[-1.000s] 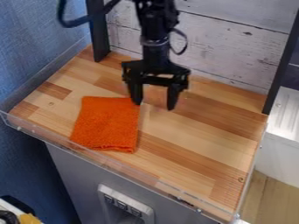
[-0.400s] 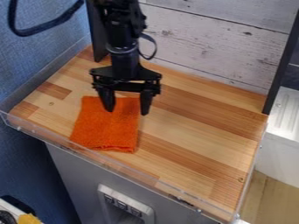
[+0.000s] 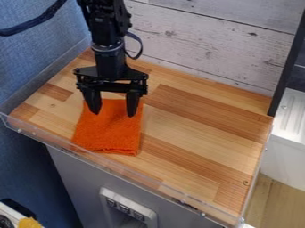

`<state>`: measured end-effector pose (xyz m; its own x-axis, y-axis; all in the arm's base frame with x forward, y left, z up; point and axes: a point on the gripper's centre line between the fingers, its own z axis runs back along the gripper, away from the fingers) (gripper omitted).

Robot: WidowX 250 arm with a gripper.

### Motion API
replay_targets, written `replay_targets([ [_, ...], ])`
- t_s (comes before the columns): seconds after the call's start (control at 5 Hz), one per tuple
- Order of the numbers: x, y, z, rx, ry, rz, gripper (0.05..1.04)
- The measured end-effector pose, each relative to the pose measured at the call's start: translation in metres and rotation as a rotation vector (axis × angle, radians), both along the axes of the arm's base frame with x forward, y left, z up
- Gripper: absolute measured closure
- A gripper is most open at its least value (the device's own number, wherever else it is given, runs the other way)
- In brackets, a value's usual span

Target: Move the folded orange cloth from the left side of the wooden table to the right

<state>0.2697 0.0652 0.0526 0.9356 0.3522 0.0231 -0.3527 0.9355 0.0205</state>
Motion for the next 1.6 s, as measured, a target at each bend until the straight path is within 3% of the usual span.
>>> replay_targets([
  [0.4, -0.008, 0.007, -0.005, -0.007, 0.020, 0.003, 0.719],
  [0.6, -0.010, 0.009, -0.015, -0.020, 0.043, 0.008, 0.932],
  [0.8, -0.008, 0.009, -0.023, -0.030, 0.044, 0.006, 1.018],
  [1.6, 0.012, 0.003, -0.042, -0.037, 0.004, 0.009, 1.025],
])
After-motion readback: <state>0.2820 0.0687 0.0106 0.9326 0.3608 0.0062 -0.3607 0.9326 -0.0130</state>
